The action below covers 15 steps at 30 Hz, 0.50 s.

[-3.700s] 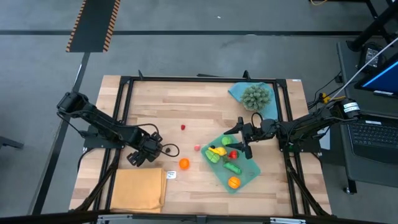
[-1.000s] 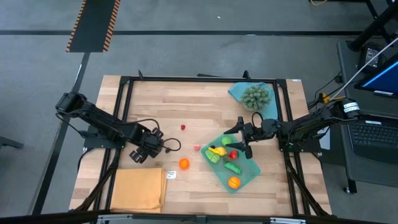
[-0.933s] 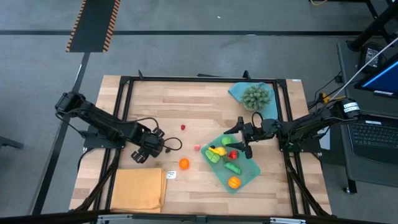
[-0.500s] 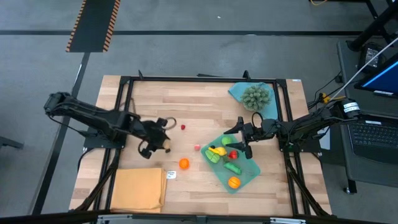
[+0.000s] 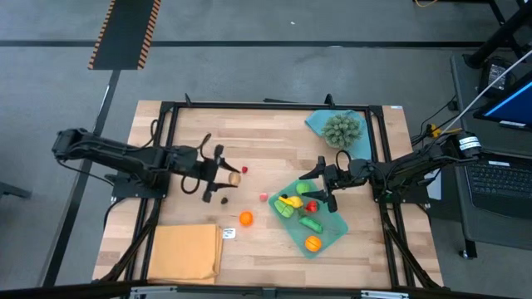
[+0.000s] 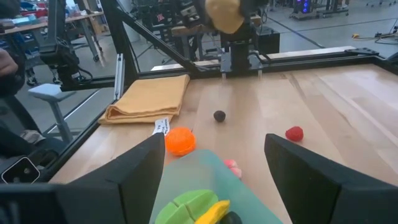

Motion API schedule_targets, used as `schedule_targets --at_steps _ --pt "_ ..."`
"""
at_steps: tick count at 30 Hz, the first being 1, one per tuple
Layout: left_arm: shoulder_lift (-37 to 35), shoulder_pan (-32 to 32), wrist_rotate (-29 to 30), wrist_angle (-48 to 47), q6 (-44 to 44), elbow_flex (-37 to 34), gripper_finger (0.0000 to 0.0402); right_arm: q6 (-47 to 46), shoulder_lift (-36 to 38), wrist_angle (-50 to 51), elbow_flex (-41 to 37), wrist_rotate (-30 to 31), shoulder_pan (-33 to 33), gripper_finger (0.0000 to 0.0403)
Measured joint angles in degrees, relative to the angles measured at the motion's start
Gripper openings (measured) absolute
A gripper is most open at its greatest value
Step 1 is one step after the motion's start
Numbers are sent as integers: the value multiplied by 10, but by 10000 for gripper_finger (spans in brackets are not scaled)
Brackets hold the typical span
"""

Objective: Pick and placing Produce into tupperware
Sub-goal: Put the potato into the green bin

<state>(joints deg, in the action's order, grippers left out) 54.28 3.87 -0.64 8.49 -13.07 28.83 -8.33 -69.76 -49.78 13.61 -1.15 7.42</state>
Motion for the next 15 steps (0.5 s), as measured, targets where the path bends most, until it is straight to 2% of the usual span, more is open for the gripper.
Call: schedule_targets --at_steps 6,12,15 --pt "0 -40 -23 171 40 -68 185 2 0 0 0 0 0 278" --pt "4 -59 -27 195 55 -78 185 72 0 -10 0 0 0 278" --pt "18 -65 -28 219 55 -79 185 80 0 -41 0 0 -1 278"
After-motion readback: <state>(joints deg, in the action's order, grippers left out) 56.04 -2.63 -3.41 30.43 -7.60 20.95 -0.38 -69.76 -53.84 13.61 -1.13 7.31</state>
